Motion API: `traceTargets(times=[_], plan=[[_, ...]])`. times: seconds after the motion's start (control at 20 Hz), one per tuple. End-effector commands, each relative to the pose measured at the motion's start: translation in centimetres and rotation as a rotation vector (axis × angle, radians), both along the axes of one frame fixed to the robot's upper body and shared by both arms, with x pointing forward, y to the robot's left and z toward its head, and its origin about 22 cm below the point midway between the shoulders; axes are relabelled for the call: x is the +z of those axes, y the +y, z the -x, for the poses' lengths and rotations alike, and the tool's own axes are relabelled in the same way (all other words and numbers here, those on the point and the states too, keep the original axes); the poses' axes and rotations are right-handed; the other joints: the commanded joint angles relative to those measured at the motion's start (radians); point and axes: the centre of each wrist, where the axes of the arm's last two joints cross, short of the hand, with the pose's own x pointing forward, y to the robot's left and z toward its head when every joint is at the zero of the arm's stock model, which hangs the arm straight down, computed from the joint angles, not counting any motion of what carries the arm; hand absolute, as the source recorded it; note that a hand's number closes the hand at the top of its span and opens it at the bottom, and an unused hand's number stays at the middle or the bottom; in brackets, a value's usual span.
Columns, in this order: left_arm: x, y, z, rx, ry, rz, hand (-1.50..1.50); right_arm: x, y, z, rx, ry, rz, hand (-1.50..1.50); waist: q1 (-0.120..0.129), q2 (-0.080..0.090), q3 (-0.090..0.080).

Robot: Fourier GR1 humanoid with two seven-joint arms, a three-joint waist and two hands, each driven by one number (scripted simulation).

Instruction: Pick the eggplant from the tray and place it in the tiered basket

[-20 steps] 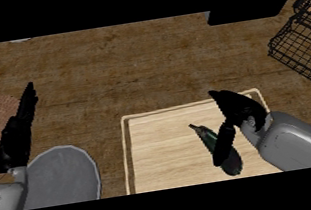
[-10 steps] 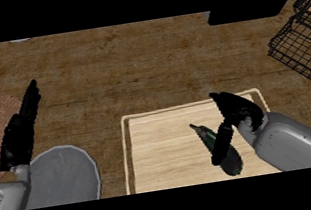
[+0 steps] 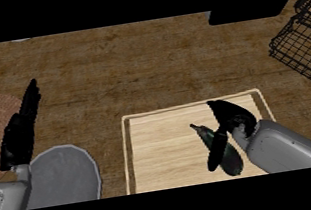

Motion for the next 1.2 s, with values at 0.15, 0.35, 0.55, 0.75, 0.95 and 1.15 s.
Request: traceTargets(times=[0.15, 0.35, 0.55, 0.75, 0.95, 1.15], plan=[[0.2, 0.2, 0.5, -0.009, 0.0, -0.005, 0.0, -2.0, 1.5, 1.4, -0.103, 0.13, 0.091, -1.5, 0.0, 0.001, 0.001], [-0.8, -0.6, 0.2, -0.006, 0.003, -0.006, 0.0, -3.0, 2.2, 1.0, -0.074, 0.179, 0.072, 1.5, 0.003, 0.004, 0.0], [0.1, 0.0, -0.5, -0.024, -0.003, -0.011, 0.0, -4.1, 3.2, 2.1, 0.14, 0.183, 0.104, 1.5, 0.014, 0.006, 0.0], [0.1, -0.3, -0.1, -0.012, -0.01, -0.002, 0.0, -3.0, 3.2, 1.5, 0.097, 0.138, 0.104, 1.5, 0.007, 0.002, 0.001], [-1.0, 0.7, 0.0, 0.005, 0.013, 0.002, 0.0, -2.4, 2.1, 0.7, -0.015, 0.133, 0.009, 1.5, -0.001, 0.003, 0.0], [0.4, 0.6, -0.9, -0.039, -0.008, -0.006, 0.0, 0.3, 0.6, -5.4, -0.229, -0.06, 0.041, 1.5, 0.026, 0.011, 0.001]])
